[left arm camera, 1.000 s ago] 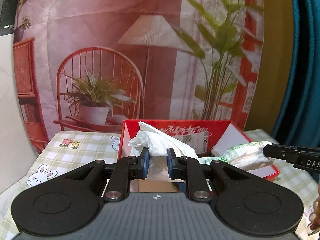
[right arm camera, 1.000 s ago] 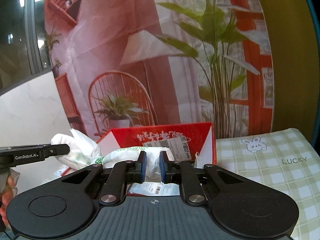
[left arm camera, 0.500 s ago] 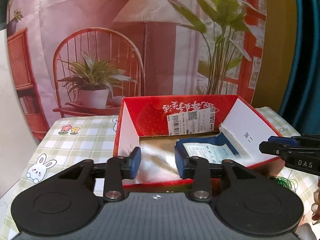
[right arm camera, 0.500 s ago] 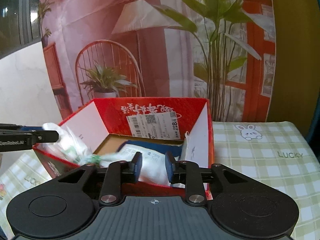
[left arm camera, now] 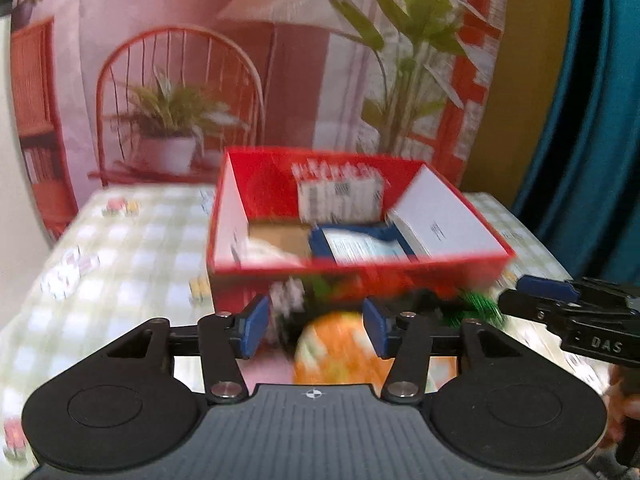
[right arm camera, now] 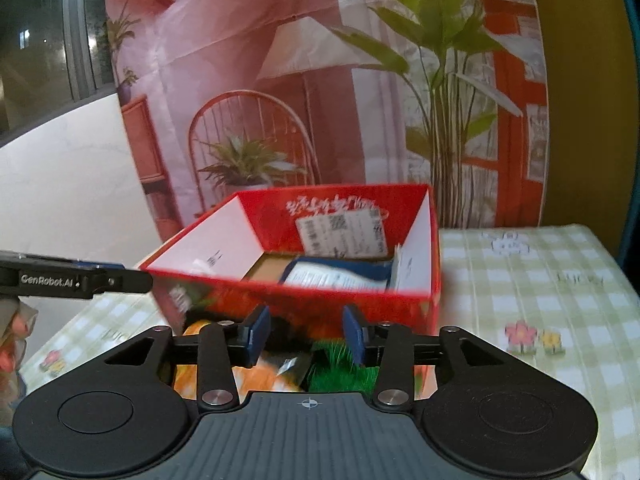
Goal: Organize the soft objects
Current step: 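Move both grippers down to the white mesh bag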
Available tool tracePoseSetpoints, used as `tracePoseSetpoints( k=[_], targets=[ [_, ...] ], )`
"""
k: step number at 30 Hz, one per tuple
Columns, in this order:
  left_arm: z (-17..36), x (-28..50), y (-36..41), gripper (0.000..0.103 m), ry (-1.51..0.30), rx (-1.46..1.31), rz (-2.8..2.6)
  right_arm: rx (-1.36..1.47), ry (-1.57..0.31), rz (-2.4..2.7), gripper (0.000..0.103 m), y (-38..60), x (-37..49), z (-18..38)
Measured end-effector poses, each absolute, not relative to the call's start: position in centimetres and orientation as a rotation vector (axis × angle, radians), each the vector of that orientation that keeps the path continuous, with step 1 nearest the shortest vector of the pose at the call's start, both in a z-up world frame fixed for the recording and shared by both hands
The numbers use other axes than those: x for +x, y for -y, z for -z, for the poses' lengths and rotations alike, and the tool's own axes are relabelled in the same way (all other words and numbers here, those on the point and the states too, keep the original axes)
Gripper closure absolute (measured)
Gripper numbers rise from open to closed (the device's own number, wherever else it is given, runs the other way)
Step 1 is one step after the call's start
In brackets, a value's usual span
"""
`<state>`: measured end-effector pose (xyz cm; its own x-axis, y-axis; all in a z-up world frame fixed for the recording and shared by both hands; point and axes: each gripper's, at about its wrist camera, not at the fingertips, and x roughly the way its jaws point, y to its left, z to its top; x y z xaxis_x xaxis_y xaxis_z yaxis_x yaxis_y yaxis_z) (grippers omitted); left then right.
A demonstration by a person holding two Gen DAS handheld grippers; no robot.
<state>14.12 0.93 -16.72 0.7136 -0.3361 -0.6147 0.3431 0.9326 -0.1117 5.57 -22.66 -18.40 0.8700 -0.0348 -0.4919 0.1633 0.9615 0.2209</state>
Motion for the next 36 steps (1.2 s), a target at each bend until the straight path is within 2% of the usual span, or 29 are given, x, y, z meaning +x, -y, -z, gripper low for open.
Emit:
tracePoseSetpoints(
  k=[5,8,10,12,16,20,25,29,31,33,36],
  targets=[
    [18.9,10.9,-2.3,0.036,-0.751,-0.034,0.386,0.253,-0.587,0.073,0.049,20.8,2.7,19.6],
    [20.3,9.6,-3.0,0.028,-0.793,-0.052,0.375,0.233,-0.638,0.074,0.034,20.1,1.5,20.0],
    [21.1,9.3,-3.1,0.027,-0.827,-0.054,0.368,0.223,-0.673,0.074,0.021,19.6,0.7,20.3],
    [21.8,9.4,-3.0,0.024,-0.875,-0.065,0.387,0.218,-0.713,0.064,0.013,19.2,0.1,20.8],
    [23.3,9.4,-1.4,0.02,-0.942,-0.01,0.429,0.202,-0.795,0.031,0.011,18.3,-0.5,22.3],
    [24.7,9.8,-1.1,0.02,-0.976,-0.002,0.439,0.203,-0.853,0.032,0.012,18.1,0.0,23.6],
    [26.5,10.6,-2.0,0.02,-1.034,-0.098,0.447,0.235,-0.91,0.008,0.018,18.5,0.7,25.2],
    [27.0,10.8,-2.0,0.023,-1.036,-0.116,0.464,0.257,-0.925,-0.019,0.027,18.6,1.2,25.8],
    [27.0,10.8,-2.2,0.032,-1.028,-0.138,0.48,0.254,-0.923,-0.037,0.04,18.5,1.2,25.8],
    [26.7,10.6,-2.2,0.049,-1.01,-0.147,0.499,0.234,-0.911,-0.066,0.045,18.0,1.1,25.6],
    [26.3,10.2,-1.8,0.061,-0.985,-0.128,0.513,0.196,-0.905,-0.086,0.054,17.3,1.2,25.4]
  ],
)
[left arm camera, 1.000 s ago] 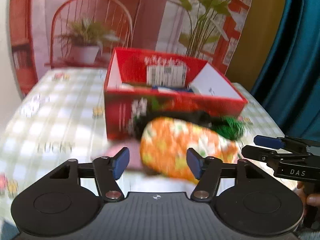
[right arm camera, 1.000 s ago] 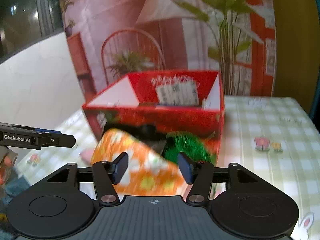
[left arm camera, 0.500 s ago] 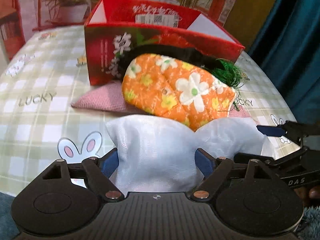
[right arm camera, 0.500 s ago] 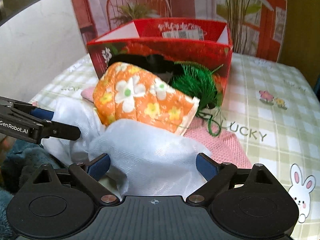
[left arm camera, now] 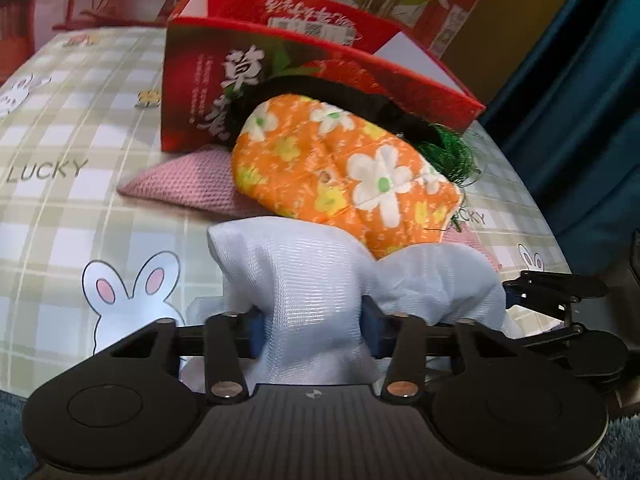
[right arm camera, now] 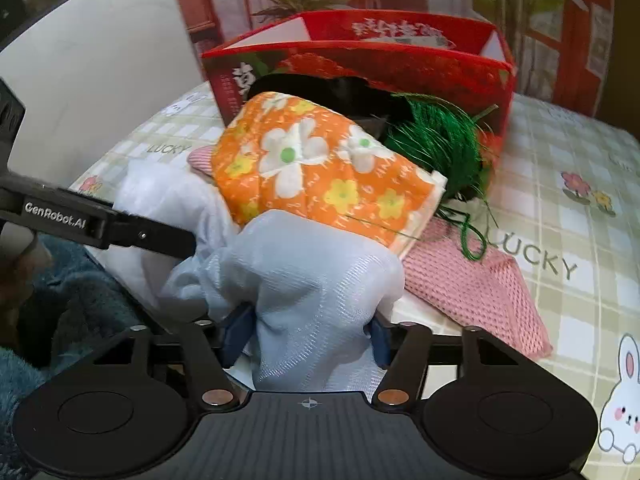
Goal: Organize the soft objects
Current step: 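Move both grippers down to the white mesh bag, then grasp the white mesh bag with both grippers and lift it toward the box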
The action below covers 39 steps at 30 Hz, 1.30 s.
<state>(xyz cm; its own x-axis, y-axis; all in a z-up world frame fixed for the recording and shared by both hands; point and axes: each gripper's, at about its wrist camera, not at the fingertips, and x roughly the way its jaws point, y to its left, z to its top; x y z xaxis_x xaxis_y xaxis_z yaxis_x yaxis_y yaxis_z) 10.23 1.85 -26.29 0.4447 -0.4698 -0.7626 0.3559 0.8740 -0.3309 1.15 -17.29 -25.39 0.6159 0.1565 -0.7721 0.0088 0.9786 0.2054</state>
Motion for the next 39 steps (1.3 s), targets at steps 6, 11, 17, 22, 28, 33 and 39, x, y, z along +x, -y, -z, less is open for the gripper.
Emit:
tracePoseSetpoints(
  k=[6,11,17,22,28,33,39],
  targets=[
    [25.5,9.8,-1.9,0.07,-0.949,-0.13,0.519,0.228,-0.86,-0.101,0.072,17.7,0.7,24.7],
    [23.7,9.1,-2.0,0.071,-0.855,-0.113,0.522,0.248,-0.788,-0.133,0.079,17.9,0.3,23.1],
    [20.6,8.0,-1.8,0.071,-0.708,-0.079,0.528,0.267,-0.672,-0.136,0.079,18.8,0.0,19.9],
    [18.7,8.1,-1.7,0.07,-0.628,-0.076,0.54,0.217,-0.598,-0.13,0.079,19.1,0.3,17.4],
    [16.4,9.3,-1.5,0.07,-0.559,-0.073,0.551,0.206,-0.539,-0.118,0.079,20.4,1.5,15.2],
    [14.5,11.1,-0.6,0.07,-0.507,-0.04,0.532,0.191,-0.505,-0.114,0.079,21.3,3.3,13.6],
    [12.5,15.6,0.6,0.07,-0.465,-0.019,0.509,0.175,-0.458,-0.096,0.079,22.7,7.7,12.1]
  ],
)
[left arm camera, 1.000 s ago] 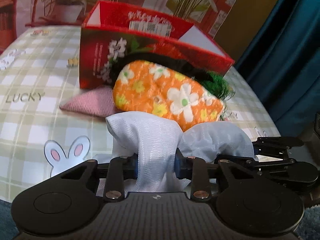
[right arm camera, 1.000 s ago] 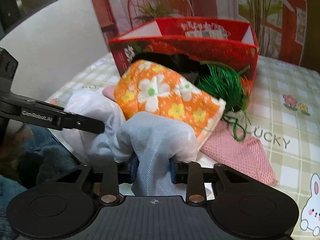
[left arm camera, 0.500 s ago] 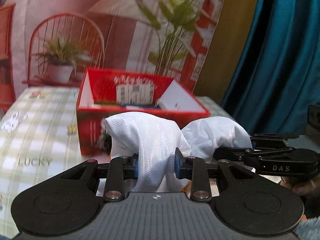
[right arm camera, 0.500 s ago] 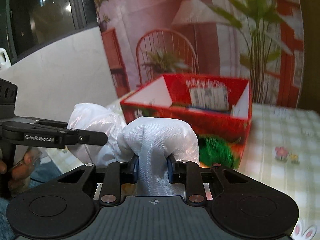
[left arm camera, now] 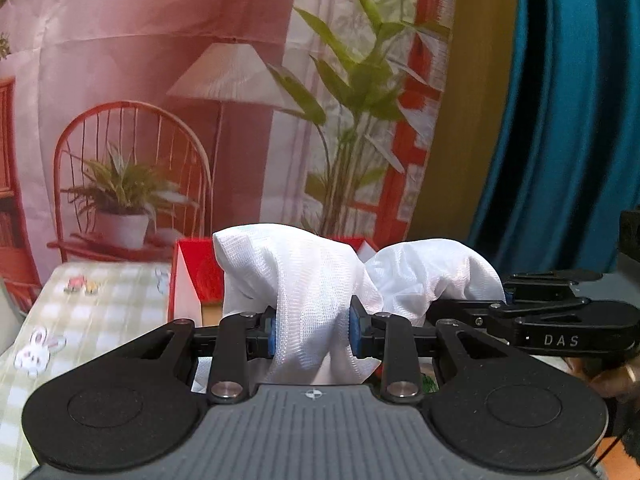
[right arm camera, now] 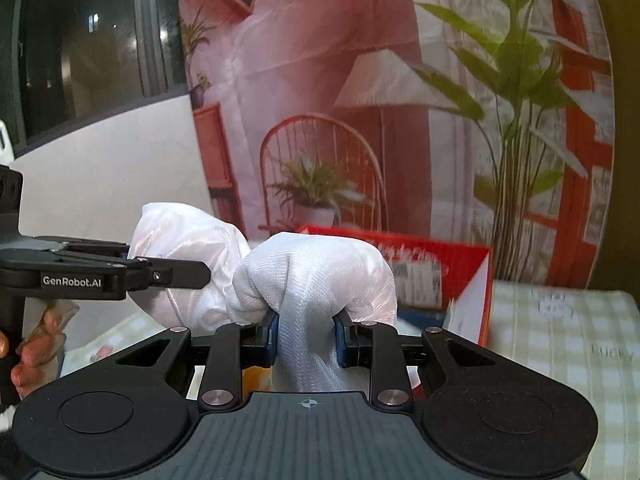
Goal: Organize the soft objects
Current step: 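Grasp the white mesh bag with both grippers and lift it toward the box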
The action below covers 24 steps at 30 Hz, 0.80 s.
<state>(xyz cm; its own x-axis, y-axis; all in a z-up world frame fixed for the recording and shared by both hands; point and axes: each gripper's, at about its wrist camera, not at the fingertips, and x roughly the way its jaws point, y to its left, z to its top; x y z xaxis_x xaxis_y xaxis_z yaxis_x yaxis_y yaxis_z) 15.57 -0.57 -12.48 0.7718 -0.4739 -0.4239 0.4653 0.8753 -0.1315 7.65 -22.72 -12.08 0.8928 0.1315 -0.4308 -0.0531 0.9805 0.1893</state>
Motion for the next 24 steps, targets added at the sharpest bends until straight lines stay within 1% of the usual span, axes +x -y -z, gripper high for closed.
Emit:
tracePoseSetpoints(
  k=[6,10,16,24],
  targets=[
    [11.3,21.2,1.6,0.07,-0.432,-0.03,0.461,0.162,-0.376,-0.049,0.079,24.2,12.9,11.7],
    [11.8,24.6,2.3,0.07,-0.453,-0.021,0.411,0.088,-0.388,-0.012,0.079,24.2,17.3,12.1],
    [14.2,29.9,1.8,0.07,-0.588,-0.134,0.396,0.086,-0.501,0.029,0.079,25.9,23.8,14.3],
    [17.1,32.4,3.1,0.07,-0.668,-0.061,0.383,0.112,-0.668,0.087,0.079,27.8,27.8,17.3]
  ],
)
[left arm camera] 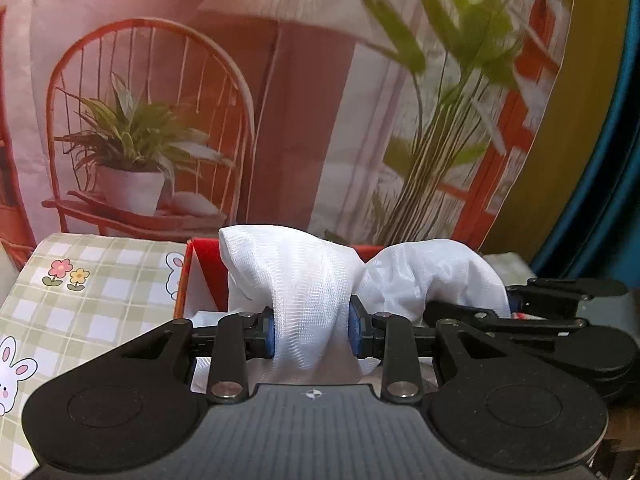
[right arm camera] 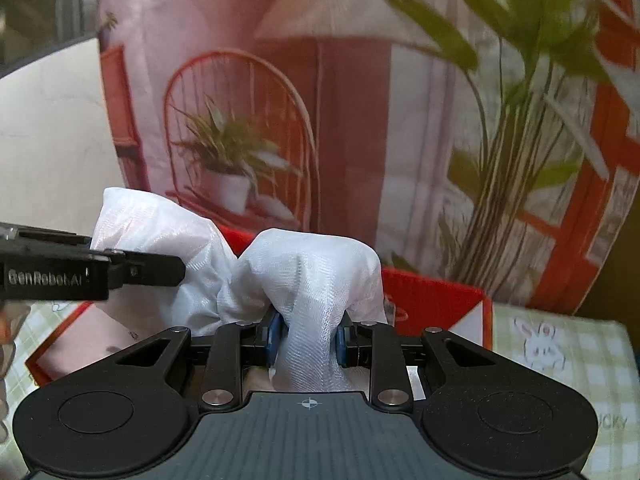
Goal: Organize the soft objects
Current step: 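Lower the white mesh bag into the red box and open both grippers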
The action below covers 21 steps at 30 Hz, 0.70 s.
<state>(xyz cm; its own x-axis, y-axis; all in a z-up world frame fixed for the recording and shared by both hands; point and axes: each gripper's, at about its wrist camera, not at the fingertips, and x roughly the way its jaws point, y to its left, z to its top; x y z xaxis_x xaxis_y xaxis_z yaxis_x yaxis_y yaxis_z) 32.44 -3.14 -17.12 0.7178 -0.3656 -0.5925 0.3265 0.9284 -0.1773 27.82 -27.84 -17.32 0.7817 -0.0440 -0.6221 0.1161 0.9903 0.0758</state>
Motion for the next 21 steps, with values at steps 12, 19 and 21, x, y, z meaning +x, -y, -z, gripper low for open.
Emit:
tracePoseSetpoints(
  k=[12,19,21],
  targets=[
    [16.8,31.8,2.9,0.039,-0.642,-0.022,0.353,0.093,-0.692,0.182,0.062,28.4,27.2,18.3],
    [14.8,29.0,2.9,0.039,-0.591,0.026,0.364,0.019,-0.627,0.167,0.042,26.9,24.8,16.3],
    [14.4,27.9,2.9,0.039,-0.571,0.046,0.37,0.023,-0.583,0.169,0.028,26.5,23.7,15.5]
  ],
)
